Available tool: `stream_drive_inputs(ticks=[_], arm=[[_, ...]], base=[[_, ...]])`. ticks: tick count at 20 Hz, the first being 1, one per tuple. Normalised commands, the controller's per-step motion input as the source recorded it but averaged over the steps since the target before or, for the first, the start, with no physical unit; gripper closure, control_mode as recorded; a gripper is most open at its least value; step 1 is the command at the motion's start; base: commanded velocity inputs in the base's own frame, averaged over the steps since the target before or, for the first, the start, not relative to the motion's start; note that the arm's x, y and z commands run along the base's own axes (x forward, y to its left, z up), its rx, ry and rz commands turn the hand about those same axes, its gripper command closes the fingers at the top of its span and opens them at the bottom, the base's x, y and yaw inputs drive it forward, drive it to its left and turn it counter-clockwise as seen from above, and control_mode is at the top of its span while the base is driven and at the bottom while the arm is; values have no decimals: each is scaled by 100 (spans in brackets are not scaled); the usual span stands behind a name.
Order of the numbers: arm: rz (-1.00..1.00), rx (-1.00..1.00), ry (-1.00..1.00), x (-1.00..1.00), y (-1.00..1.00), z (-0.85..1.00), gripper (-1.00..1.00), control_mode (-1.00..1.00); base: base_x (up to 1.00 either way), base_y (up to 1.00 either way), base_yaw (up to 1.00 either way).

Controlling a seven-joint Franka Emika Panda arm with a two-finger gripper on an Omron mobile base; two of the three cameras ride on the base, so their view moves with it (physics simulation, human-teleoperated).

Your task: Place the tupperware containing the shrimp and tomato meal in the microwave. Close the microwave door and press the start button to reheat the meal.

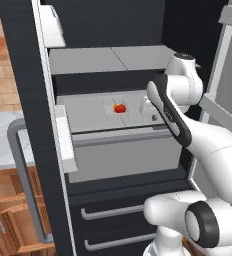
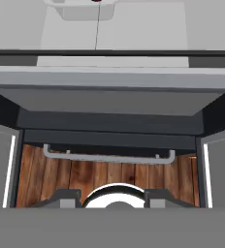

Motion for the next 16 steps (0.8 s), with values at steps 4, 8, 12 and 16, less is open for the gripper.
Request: stream_drive_inputs(ticks=[4, 8, 12, 16], arm=[[-4, 0, -2, 0, 9, 0, -100, -100], [-11, 0, -15, 0, 17, -14, -100, -100], [-14, 3, -24, 0, 17, -16, -100, -100], [-16, 9, -27, 0, 9, -15, -100, -100]], base=[[0, 0, 0], [0, 0, 0], [0, 0, 0], [0, 0, 0]])
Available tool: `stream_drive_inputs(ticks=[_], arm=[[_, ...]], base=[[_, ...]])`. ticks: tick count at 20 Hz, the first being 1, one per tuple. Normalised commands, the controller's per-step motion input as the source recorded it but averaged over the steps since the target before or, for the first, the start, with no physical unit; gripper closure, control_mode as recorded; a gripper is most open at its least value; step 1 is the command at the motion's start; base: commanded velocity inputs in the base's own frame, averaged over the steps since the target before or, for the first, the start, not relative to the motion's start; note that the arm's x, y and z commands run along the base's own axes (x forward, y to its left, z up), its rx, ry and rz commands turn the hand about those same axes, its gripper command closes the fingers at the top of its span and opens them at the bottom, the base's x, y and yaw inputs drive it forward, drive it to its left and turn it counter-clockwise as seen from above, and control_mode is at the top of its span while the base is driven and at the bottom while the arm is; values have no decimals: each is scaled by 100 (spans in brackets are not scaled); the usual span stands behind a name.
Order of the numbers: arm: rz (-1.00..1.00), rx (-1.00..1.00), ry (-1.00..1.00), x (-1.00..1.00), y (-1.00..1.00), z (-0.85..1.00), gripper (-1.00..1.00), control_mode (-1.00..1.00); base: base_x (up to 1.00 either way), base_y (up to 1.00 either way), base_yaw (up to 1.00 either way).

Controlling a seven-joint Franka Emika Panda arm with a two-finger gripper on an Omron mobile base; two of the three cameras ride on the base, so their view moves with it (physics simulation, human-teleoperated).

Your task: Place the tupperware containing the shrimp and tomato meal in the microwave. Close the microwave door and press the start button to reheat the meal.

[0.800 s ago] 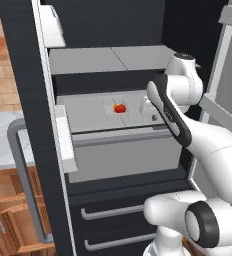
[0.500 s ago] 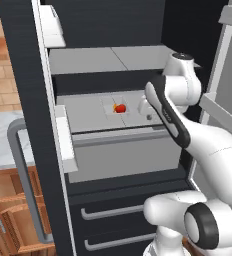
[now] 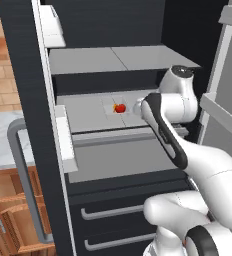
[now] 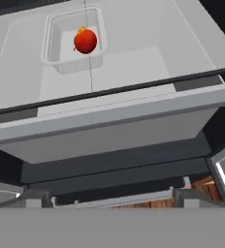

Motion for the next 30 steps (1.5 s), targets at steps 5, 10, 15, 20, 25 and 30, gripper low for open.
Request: stream_drive_inputs(ticks=[5, 10, 15, 20, 25, 30], arm=[[-20, 21, -32, 1, 0, -19, -100, -100], [-20, 22, -22, 22, 18, -16, -100, -100], [-7, 16, -1, 26, 16, -8, -100, -100], [0, 0, 16, 46, 32, 0, -100, -100], [0, 0, 11, 44, 25, 0, -100, -100], [0, 0, 0, 40, 4, -1, -100, -100]], base=[[0, 0, 0], [0, 0, 0], [0, 0, 0], [0, 0, 0], [0, 0, 0], [0, 0, 0]])
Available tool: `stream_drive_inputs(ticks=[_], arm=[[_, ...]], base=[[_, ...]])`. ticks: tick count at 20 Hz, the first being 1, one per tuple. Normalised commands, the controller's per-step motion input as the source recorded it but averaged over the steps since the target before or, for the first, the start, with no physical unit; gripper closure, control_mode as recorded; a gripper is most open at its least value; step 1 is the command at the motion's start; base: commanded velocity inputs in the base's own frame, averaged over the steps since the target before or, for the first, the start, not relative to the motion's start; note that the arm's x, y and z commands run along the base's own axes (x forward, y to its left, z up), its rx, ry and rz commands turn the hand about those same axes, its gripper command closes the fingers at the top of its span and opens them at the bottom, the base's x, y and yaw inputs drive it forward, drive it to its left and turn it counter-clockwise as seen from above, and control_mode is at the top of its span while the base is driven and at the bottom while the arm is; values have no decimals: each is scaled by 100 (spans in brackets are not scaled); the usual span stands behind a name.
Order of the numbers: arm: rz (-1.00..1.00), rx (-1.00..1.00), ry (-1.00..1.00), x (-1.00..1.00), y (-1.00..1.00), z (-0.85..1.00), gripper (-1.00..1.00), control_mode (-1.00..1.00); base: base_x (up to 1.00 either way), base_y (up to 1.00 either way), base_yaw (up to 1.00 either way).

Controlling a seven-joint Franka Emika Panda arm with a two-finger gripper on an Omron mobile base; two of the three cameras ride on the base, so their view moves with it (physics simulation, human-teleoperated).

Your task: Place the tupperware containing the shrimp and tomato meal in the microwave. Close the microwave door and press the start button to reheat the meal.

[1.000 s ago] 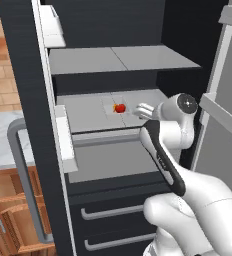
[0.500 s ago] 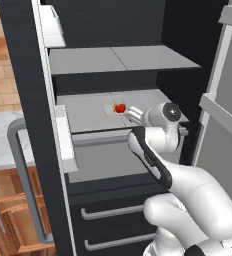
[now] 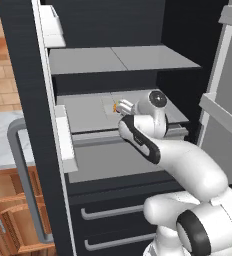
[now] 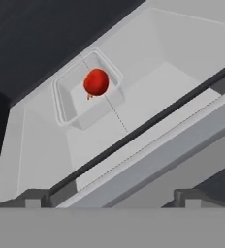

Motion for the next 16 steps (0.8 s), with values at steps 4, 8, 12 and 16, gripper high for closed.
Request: stream_drive_inputs(ticks=[4, 8, 12, 16], arm=[[0, 0, 0, 42, 0, -9, -100, -100], [0, 0, 2, 54, 0, -17, -100, -100], [0, 0, 7, 57, 0, -26, -100, -100], [0, 0, 15, 55, 0, -14, -100, -100]], base=[[0, 0, 0], [0, 0, 0], [0, 0, 0], [0, 0, 0]])
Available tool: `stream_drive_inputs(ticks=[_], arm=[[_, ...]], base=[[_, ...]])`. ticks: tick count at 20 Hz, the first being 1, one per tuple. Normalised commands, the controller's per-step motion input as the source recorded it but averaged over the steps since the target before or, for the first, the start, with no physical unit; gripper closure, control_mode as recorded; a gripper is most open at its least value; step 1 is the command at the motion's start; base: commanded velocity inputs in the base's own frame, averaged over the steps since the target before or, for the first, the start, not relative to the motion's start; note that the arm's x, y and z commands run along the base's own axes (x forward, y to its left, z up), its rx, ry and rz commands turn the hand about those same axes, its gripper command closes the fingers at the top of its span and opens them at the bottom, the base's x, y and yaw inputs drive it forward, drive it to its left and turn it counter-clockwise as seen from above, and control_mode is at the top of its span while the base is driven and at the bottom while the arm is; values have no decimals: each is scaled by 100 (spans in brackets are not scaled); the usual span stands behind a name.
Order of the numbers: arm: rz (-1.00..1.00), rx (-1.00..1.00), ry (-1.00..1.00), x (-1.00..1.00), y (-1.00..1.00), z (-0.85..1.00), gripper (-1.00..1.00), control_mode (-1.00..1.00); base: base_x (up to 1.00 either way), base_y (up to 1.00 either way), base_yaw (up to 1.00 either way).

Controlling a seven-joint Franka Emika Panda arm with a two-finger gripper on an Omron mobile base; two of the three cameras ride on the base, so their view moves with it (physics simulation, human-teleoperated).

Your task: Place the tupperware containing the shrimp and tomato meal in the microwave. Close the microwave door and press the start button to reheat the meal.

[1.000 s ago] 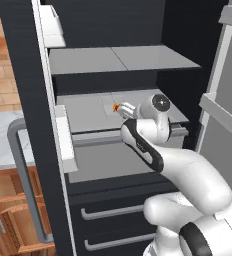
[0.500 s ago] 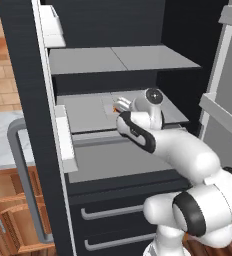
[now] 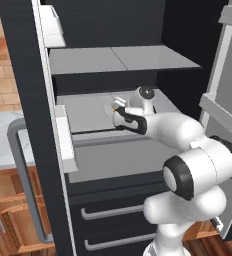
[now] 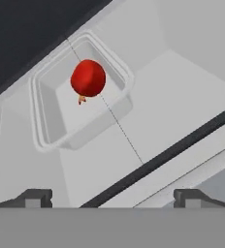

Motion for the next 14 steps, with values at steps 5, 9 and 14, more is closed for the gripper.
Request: stream_drive_inputs(ticks=[5, 9, 14], arm=[[0, 0, 12, 50, 0, -8, -100, -100], [0, 0, 1, 41, 0, -20, -100, -100], [0, 0, 0, 43, 0, -27, -100, -100]], base=[[0, 0, 0], [0, 0, 0], [0, 0, 0]])
